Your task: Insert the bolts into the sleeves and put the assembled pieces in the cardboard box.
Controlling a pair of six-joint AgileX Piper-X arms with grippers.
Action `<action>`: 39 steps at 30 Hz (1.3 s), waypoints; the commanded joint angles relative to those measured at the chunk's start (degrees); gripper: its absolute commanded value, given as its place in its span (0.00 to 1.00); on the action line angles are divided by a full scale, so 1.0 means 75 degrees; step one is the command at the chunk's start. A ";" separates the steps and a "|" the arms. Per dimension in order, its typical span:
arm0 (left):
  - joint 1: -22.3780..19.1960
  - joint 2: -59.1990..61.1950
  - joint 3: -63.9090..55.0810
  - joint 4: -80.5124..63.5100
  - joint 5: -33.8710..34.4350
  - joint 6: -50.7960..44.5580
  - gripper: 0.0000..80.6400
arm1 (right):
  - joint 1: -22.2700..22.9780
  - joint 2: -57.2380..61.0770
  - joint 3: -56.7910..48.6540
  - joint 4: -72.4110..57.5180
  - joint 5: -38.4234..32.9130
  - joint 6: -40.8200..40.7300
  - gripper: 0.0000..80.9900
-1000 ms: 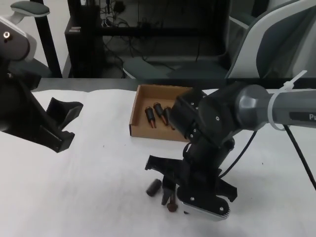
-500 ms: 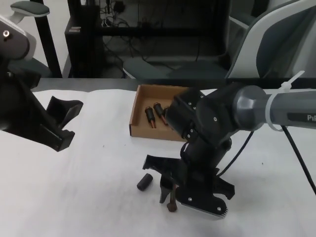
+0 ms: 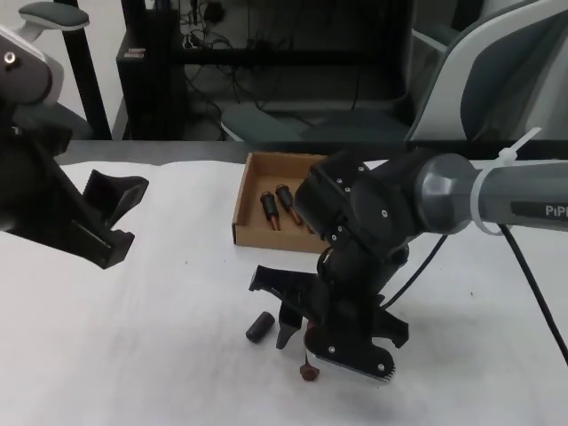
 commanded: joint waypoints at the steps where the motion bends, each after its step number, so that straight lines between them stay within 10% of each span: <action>1: 0.0008 -0.0086 -0.0036 -0.0106 -0.0086 -0.0012 0.87 | 0.0007 0.0539 0.0141 -0.0265 0.0171 0.0003 0.51; 8: 0.0008 -0.0086 -0.0036 -0.0106 -0.0537 -0.0012 0.87 | 0.0007 0.0539 0.0128 -0.0137 0.0171 0.0213 0.01; 25: 0.0008 -0.0086 -0.0036 -0.0106 -0.0588 -0.0398 0.87 | 0.0139 -0.0325 0.0137 -0.0088 -0.0169 0.1981 0.01; 39: 0.0008 -0.0397 -0.0195 -0.0106 0.0222 -0.2069 0.87 | 0.0171 -0.2521 0.0137 0.0002 -0.1935 0.8398 0.01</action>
